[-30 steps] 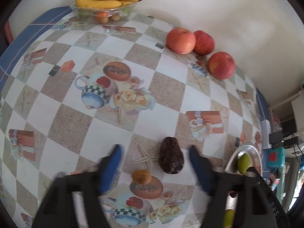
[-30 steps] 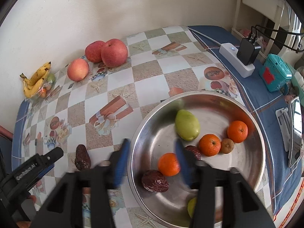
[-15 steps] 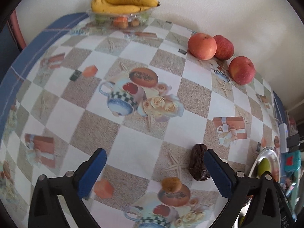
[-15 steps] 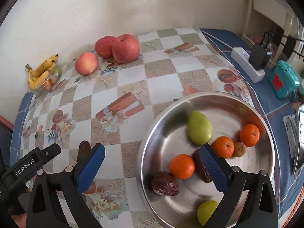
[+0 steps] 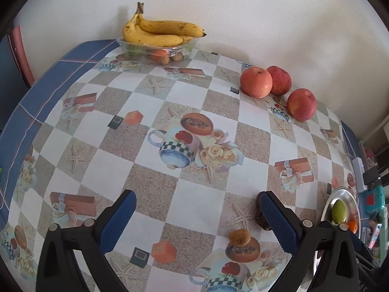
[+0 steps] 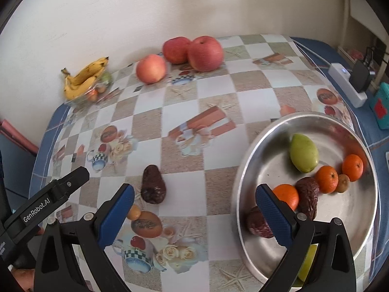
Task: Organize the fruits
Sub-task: 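Withdraw both open tools toward the last date and small dried fruit, then grasp the last brown date with the right tool while the left tool grasps the small dried fruit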
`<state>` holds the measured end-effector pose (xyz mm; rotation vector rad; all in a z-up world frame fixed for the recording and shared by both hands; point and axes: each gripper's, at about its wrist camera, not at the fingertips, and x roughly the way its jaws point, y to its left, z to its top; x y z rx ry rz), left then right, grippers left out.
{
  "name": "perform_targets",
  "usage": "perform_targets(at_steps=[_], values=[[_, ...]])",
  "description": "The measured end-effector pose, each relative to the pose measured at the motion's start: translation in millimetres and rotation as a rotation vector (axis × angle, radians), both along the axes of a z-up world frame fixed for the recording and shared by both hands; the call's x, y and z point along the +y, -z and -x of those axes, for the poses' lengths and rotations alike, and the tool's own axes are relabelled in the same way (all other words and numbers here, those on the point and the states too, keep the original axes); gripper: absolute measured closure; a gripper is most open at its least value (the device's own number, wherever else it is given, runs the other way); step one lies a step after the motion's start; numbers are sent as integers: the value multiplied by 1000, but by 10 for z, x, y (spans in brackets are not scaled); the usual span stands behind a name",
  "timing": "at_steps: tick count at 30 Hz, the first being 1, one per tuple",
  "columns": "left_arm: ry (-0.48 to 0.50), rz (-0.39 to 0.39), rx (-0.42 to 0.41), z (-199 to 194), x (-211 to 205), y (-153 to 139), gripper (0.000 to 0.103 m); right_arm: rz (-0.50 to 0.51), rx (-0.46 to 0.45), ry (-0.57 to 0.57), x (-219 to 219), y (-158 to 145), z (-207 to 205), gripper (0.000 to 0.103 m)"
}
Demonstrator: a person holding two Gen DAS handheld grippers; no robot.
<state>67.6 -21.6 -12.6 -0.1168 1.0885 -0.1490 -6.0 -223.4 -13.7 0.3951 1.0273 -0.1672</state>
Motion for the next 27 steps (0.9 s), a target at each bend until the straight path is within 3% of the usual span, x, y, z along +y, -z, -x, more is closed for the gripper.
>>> perform_targets(at_steps=[4,13,22,24,26,27], values=[[-8,20,25,19,127,23,0,31,8,-34,127,2,-30,3],[-35,-27,39,-32,203,85,0,35,34,-82,285,84,-114,3],[-81,-20,100,-165,240,406,0,-2,82,-138,398,335,-290,4],[-92,0,122,-190,261,476,1,3,93,-151,428,386,-331,8],[-102,19,141,-211,273,518,1,-6,92,-162,451,426,-373,25],[-101,31,146,-219,271,531,2,-11,94,-165,458,438,-393,27]])
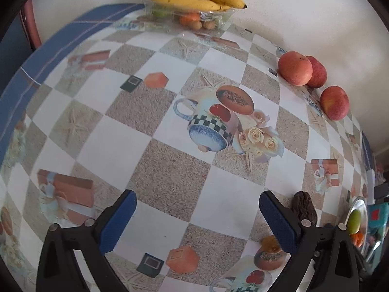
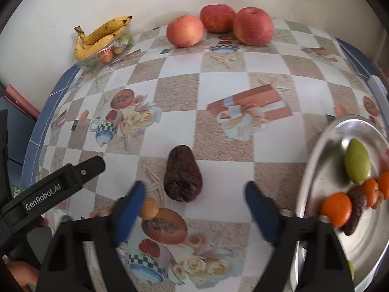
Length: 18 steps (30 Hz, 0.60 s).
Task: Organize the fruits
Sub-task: 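Grasp the last brown date with the right tool while the left tool grasps the small dried fruit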
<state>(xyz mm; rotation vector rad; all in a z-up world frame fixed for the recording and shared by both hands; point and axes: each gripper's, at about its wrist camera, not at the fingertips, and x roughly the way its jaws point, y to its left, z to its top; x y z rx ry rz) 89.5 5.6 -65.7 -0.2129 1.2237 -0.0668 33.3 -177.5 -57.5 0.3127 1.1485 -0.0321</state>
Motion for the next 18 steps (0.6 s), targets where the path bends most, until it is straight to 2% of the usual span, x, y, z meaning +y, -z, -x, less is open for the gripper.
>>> perform_targets(at_steps=[3,6,10,18], values=[[4,17,10,-23,-27,6,7,-3,12,-10,46,43,-66,29],[8,46,23,-49,-63,13,13,8,17,-23,98,54,-103,39],[7,67,39,-53,-87,24,14,18,32,-34,129,84,-127,43],[49,104,49,14,-218,-24,14,19,33,-39,123,85,-111,63]])
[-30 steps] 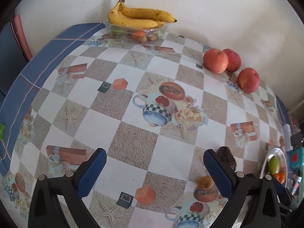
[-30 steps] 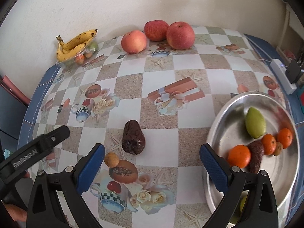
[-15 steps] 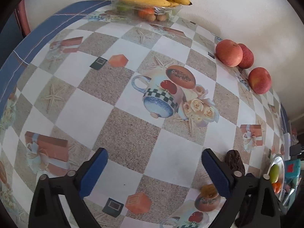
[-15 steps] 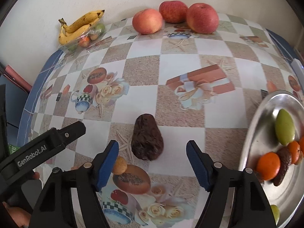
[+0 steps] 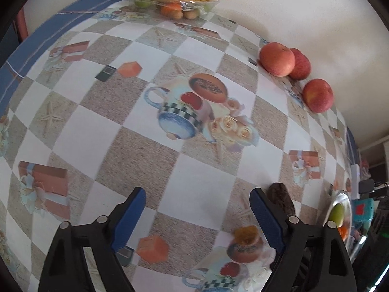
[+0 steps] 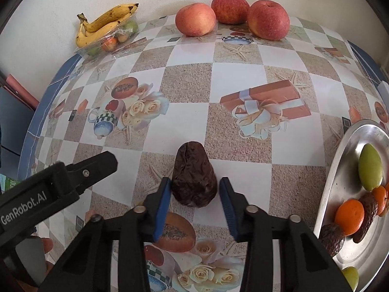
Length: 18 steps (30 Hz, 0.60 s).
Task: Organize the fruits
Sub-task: 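Grasp the last brown date with the right tool while the left tool grasps the small dried fruit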
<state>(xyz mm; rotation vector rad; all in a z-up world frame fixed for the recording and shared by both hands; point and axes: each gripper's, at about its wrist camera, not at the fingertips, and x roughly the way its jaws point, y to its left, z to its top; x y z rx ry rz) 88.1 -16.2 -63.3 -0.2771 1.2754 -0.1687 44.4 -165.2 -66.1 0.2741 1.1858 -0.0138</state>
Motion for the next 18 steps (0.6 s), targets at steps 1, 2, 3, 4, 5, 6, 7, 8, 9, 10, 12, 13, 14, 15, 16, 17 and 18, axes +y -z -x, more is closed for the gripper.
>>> perform_targets(at_steps=[1,2,3,4,5,6,7,8,9,10,12,13,14,15,16,17,18], values=[[6,14,4,3,-13,2,14,1,3,1,-5,-5,17,63],[13,24,8,8,-31,7,14,7,7,5,-17,-13,42,63],[21,30,12,23,-54,10,14,10,10,9,-31,-17,67,63],[29,29,17,35,-67,12,14,12,16,13,-50,-17,95,63],[37,27,22,46,-90,15,14,11,22,21,-80,-17,133,63],[47,27,26,65,-112,19,14,9,27,27,-105,-18,159,63],[54,29,28,78,-127,21,16,8,33,35,-131,-20,182,63],[63,32,30,92,-147,18,19,6,40,47,-163,-18,207,64],[75,41,33,114,-171,15,28,-1,48,61,-202,-15,238,64],[85,46,38,137,-199,16,33,-8,53,71,-227,-11,258,64],[97,59,40,169,-245,20,34,-29,63,93,-282,-5,303,64],[105,68,42,184,-269,22,36,-34,66,100,-294,-3,315,64],[112,80,45,196,-292,25,39,-38,68,105,-306,-4,328,64],[116,88,50,202,-305,32,44,-41,71,109,-315,-2,342,64],[121,94,56,217,-321,38,48,-43,73,112,-320,-2,350,64],[125,99,61,230,-334,46,50,-46,75,116,-329,-3,362,64],[128,101,67,242,-345,57,51,-49,76,119,-337,-3,373,64]])
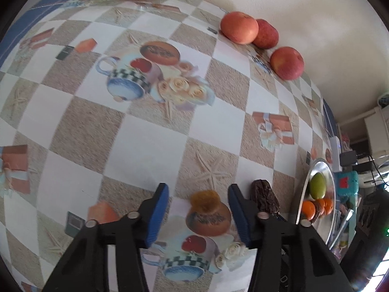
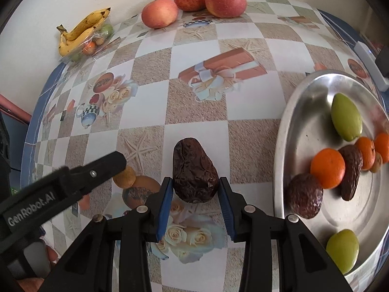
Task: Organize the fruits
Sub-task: 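Grasp the last brown date with the right tool while the left tool grasps the small dried fruit, then carry the date and dried fruit into the steel bowl and open both tools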
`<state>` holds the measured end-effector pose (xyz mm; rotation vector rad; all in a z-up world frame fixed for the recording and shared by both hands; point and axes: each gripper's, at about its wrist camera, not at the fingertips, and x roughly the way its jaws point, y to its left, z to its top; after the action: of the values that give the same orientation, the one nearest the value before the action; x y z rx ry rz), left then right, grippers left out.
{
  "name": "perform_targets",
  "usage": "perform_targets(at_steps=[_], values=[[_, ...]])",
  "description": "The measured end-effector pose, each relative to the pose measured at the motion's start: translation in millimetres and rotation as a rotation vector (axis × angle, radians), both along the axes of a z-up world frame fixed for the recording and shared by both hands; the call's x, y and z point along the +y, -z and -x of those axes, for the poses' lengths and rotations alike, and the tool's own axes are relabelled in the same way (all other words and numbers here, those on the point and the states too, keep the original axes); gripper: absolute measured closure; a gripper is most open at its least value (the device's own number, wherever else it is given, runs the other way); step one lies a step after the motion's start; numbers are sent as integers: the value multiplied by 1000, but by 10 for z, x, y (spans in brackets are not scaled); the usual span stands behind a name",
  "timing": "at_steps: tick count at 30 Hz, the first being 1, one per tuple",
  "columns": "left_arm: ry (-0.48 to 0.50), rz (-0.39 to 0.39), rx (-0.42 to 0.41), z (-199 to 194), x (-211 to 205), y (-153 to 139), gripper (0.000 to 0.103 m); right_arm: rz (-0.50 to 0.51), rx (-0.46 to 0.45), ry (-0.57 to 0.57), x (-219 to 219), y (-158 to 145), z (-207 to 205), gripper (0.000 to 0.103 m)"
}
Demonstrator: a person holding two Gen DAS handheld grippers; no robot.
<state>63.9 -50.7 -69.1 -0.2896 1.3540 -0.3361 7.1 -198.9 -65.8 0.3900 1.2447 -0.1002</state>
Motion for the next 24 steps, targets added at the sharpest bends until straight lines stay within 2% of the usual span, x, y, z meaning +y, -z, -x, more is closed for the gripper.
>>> perform_targets(at_steps=[2,4,6,15,20,24], values=[[0,8,8,27,6,8,58,-4,0,4,-10,-5,23,64],[-4,26,18,36,10,23,69,-7,0,5,-11,-13,35,64],[-3,48,27,46,4,33,74,-12,-6,7,-10,-28,45,64],[-6,99,-17,93,8,-134,75,-13,-90,34,-86,-301,174,64],[32,134,-45,118,-167,-229,75,31,-152,129,-345,-525,332,64],[111,156,-75,198,-435,-327,75,34,-164,229,-651,-594,501,66]])
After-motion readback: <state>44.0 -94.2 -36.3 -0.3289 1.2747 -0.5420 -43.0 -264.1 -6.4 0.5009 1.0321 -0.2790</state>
